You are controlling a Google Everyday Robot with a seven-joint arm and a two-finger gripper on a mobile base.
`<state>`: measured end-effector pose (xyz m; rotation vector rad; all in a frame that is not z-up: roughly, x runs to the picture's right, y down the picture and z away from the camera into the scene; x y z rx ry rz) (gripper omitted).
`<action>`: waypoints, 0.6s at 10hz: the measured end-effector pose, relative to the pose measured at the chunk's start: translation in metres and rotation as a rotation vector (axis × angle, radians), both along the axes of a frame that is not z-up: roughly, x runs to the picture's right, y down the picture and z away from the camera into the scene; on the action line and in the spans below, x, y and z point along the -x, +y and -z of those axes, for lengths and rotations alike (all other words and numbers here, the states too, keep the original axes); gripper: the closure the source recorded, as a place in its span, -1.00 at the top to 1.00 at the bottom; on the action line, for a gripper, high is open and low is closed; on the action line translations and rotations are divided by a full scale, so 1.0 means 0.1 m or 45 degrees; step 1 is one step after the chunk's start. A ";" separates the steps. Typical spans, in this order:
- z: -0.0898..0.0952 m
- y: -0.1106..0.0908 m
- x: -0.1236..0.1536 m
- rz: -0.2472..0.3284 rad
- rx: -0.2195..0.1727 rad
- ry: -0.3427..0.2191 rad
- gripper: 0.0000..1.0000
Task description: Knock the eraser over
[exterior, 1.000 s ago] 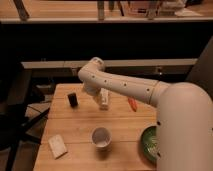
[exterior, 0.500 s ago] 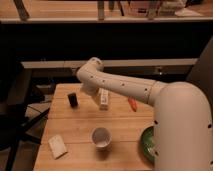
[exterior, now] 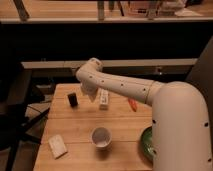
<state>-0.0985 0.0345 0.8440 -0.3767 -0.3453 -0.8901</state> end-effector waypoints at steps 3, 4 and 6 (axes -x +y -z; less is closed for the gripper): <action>-0.09 -0.01 0.14 0.038 -0.006 -0.028 -0.72; -0.11 -0.02 0.18 0.049 -0.007 -0.039 -0.91; -0.17 -0.04 0.23 0.067 -0.011 -0.056 -1.00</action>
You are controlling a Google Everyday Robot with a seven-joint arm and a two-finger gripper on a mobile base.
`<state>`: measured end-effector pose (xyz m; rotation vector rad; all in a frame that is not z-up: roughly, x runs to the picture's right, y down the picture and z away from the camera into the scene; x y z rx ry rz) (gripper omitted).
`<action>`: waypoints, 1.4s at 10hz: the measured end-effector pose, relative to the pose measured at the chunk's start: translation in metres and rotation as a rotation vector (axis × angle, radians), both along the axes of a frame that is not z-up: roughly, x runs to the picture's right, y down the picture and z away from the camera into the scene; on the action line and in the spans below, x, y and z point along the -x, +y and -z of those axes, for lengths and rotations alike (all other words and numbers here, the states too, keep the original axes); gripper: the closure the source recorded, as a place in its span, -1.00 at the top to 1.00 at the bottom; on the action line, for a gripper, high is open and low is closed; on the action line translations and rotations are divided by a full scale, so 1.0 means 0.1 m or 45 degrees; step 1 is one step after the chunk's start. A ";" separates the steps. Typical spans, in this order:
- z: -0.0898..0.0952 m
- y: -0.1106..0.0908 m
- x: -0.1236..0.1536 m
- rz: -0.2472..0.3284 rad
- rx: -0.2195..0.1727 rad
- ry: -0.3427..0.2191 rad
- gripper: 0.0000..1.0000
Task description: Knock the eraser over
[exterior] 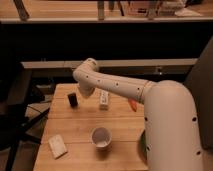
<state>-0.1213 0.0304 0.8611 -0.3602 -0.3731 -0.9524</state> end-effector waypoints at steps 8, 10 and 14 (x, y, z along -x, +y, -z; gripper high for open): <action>-0.09 -0.02 0.39 0.094 -0.012 -0.088 -1.00; -0.11 -0.02 0.43 0.114 -0.018 -0.104 -1.00; -0.14 0.00 0.46 0.132 -0.030 -0.121 -1.00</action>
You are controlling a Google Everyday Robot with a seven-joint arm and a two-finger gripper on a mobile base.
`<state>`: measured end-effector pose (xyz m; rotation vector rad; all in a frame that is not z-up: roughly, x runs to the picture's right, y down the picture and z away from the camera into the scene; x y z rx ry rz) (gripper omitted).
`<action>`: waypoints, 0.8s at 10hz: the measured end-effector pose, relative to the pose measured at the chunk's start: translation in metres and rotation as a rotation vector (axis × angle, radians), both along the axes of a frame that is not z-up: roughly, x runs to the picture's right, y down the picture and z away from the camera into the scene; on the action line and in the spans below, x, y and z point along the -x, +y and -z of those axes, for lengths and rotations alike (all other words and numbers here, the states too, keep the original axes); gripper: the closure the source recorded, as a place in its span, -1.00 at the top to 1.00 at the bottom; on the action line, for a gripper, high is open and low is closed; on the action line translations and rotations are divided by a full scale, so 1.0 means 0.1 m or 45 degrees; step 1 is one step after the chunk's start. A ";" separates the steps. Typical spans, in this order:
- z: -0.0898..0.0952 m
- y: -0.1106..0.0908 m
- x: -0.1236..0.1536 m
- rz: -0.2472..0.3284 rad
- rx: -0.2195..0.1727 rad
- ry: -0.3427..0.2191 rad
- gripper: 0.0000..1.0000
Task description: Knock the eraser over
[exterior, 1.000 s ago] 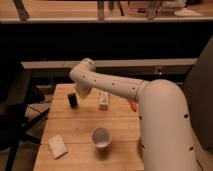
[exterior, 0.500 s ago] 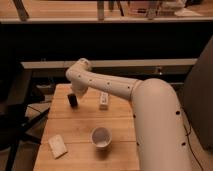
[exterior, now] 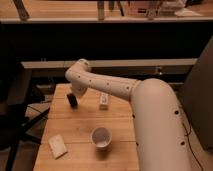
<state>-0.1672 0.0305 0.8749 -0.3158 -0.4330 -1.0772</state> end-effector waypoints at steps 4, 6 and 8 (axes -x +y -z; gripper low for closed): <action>-0.02 0.01 0.06 0.017 -0.010 -0.018 -1.00; -0.03 0.02 0.07 0.021 -0.012 -0.025 -1.00; -0.04 0.02 0.08 0.024 -0.015 -0.028 -1.00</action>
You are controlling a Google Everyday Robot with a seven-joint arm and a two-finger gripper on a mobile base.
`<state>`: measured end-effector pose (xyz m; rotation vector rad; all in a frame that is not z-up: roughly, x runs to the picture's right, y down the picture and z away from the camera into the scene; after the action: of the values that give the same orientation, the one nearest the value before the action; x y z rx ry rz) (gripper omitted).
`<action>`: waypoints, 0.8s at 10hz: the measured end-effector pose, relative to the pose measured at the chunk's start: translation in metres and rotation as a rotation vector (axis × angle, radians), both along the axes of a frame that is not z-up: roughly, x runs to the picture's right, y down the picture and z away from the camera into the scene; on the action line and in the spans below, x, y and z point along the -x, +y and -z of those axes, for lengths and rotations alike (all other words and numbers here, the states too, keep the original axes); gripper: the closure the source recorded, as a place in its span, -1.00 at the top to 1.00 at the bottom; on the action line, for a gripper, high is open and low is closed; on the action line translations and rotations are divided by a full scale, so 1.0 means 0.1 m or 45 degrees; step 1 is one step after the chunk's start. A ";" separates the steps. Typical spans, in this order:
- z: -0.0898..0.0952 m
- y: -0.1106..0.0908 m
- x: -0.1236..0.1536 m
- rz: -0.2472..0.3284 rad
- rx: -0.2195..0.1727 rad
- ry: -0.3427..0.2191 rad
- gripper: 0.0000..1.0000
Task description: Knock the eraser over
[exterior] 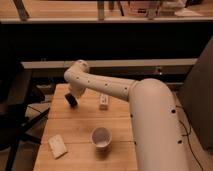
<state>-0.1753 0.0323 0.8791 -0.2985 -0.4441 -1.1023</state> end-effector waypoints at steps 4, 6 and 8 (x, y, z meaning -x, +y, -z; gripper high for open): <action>-0.02 0.00 0.03 0.008 -0.007 -0.011 -1.00; -0.02 0.00 0.05 0.013 -0.012 -0.017 -1.00; -0.04 0.00 0.07 0.019 -0.015 -0.023 -1.00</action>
<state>-0.1825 0.0326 0.8827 -0.2818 -0.4519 -1.1226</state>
